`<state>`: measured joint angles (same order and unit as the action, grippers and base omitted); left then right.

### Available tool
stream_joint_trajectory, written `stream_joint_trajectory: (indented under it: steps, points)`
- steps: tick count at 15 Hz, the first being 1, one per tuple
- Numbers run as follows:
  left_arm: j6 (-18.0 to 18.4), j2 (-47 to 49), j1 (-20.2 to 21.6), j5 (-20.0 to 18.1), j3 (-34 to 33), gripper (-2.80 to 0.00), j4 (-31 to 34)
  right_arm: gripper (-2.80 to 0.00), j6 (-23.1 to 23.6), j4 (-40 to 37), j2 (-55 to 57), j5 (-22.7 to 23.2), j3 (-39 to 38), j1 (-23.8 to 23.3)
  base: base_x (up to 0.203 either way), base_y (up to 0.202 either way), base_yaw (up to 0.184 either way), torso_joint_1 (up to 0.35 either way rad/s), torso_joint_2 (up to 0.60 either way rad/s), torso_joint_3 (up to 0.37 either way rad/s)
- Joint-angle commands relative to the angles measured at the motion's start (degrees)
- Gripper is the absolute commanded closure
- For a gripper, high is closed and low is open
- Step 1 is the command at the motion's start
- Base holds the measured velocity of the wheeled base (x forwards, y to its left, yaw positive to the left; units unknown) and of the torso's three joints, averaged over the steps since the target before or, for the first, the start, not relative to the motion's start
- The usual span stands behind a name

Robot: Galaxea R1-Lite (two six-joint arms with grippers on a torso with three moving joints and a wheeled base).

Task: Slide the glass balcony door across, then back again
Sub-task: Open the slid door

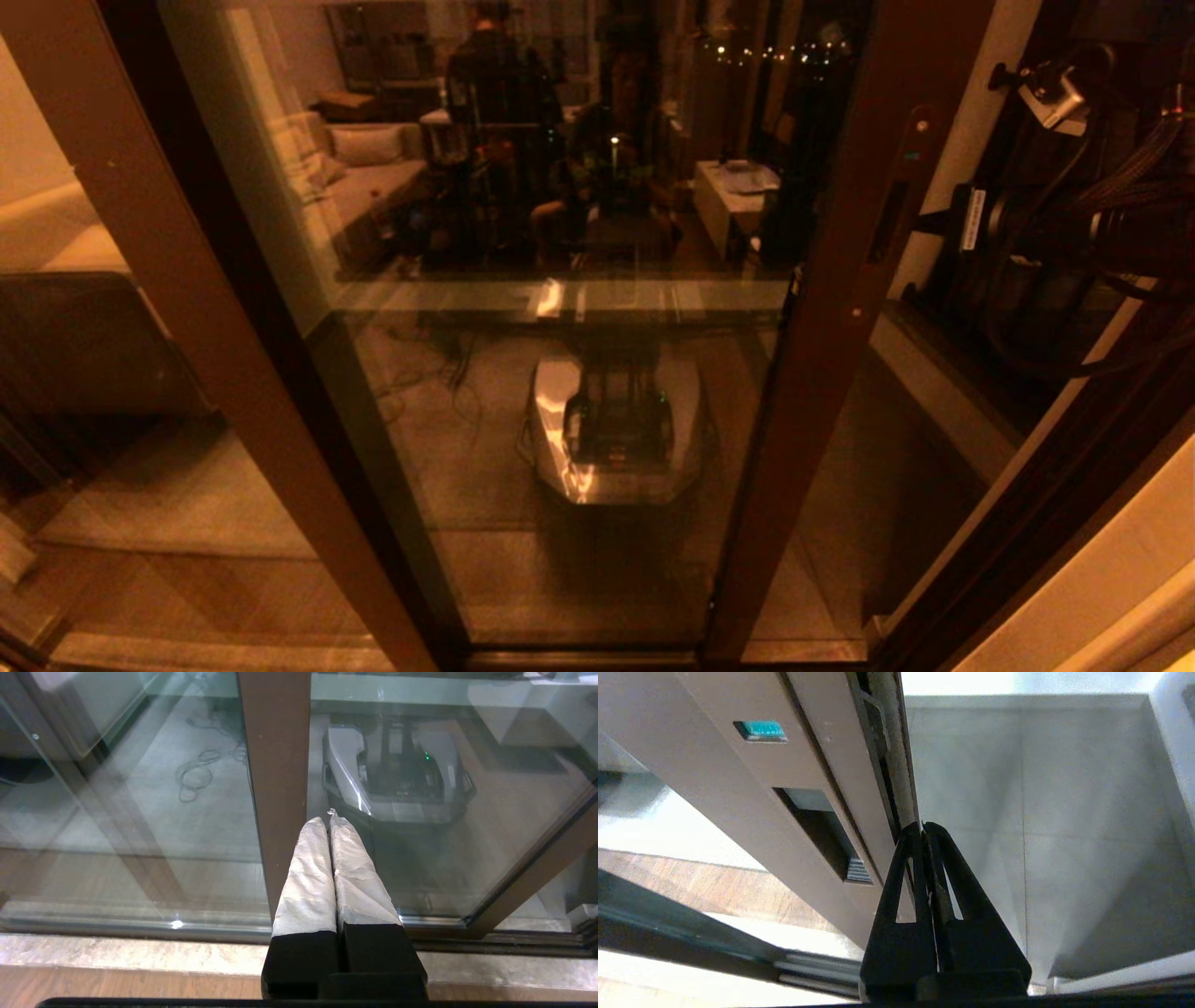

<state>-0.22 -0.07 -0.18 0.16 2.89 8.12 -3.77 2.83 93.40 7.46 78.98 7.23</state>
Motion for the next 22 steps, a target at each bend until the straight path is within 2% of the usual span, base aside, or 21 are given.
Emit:
stream_joint_trajectory:
  steps: [1, 14, 18, 20, 22]
  points:
    - [-0.04, -0.01, 0.01, 0.02, 0.01, 0.00, 0.05, 0.00, -0.05, 0.24, 0.20, -0.08, -0.41, 1.18, 0.000, 0.000, 0.000, 0.000, 0.00, 0.000]
    - [-0.04, -0.01, 0.01, 0.02, 0.01, 0.00, 0.05, 0.00, -0.19, 1.30, -0.06, -1.93, -2.60, 6.40, 0.000, 0.000, 0.000, 0.000, 0.00, 0.000]
    - [-0.04, -0.01, 0.01, 0.02, 0.01, 0.00, 0.05, 0.00, 0.28, 1.20, -1.00, -1.91, -4.14, 6.19, 0.000, 0.000, 0.000, 0.000, 0.00, 0.000]
    - [-0.04, -0.01, 0.01, 0.02, 0.01, 0.00, 0.05, 0.00, 2.95, 0.99, -4.54, -1.86, -6.84, 5.19, 0.000, 0.000, 0.000, 0.000, 0.00, 0.000]
    - [-0.04, -0.01, 0.01, 0.02, 0.01, 0.00, 0.05, 0.00, 3.54, 0.87, -7.08, -1.56, -8.12, 4.52, 0.000, 0.000, 0.000, 0.000, 0.00, 0.000]
